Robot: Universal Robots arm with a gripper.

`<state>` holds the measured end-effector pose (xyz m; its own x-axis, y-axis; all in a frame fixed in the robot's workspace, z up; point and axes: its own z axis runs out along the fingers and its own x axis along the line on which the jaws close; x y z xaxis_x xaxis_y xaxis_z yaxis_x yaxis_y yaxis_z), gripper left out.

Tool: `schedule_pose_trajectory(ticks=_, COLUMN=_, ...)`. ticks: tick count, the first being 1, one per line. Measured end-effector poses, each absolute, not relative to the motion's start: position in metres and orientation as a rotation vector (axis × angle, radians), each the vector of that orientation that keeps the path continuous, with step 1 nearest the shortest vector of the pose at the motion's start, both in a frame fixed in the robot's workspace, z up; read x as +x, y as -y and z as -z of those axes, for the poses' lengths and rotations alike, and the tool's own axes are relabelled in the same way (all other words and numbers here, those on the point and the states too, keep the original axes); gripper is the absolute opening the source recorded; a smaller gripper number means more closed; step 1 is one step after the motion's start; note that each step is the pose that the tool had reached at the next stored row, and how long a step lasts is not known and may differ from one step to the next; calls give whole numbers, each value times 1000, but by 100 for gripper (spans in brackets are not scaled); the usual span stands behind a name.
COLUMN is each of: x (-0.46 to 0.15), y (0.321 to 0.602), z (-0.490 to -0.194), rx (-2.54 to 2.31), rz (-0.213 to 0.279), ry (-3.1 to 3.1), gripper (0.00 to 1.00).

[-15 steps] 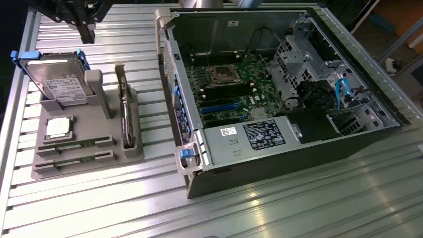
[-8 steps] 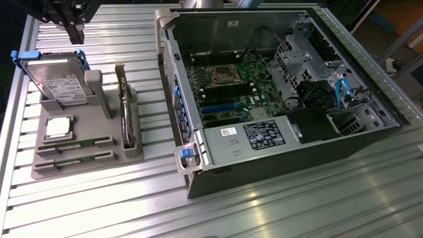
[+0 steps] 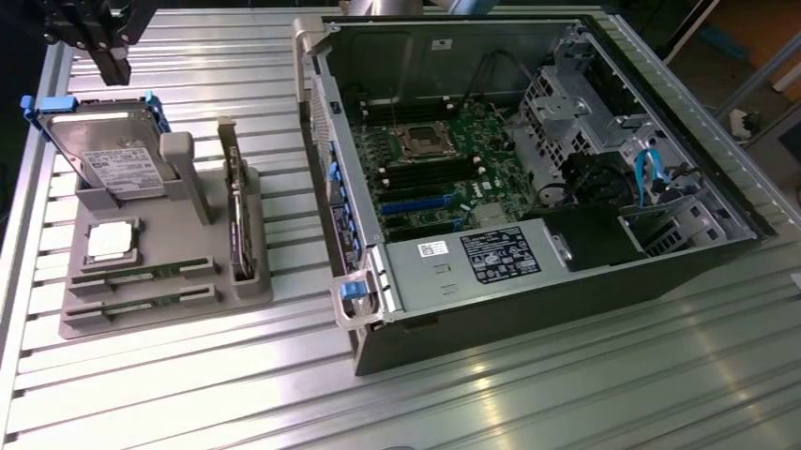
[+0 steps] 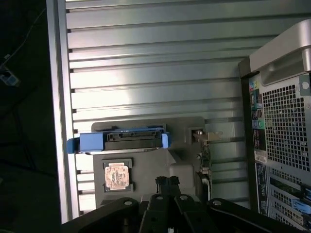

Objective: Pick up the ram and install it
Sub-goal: 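Reach for the ram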

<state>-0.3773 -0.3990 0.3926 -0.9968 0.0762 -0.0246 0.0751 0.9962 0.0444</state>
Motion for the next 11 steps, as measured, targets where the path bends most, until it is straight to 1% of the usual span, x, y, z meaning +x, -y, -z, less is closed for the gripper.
schedule_pose_trajectory(ticks=11, x=-387, y=399, z=-393, rx=118, rz=-68, ry=-3112, gripper=11)
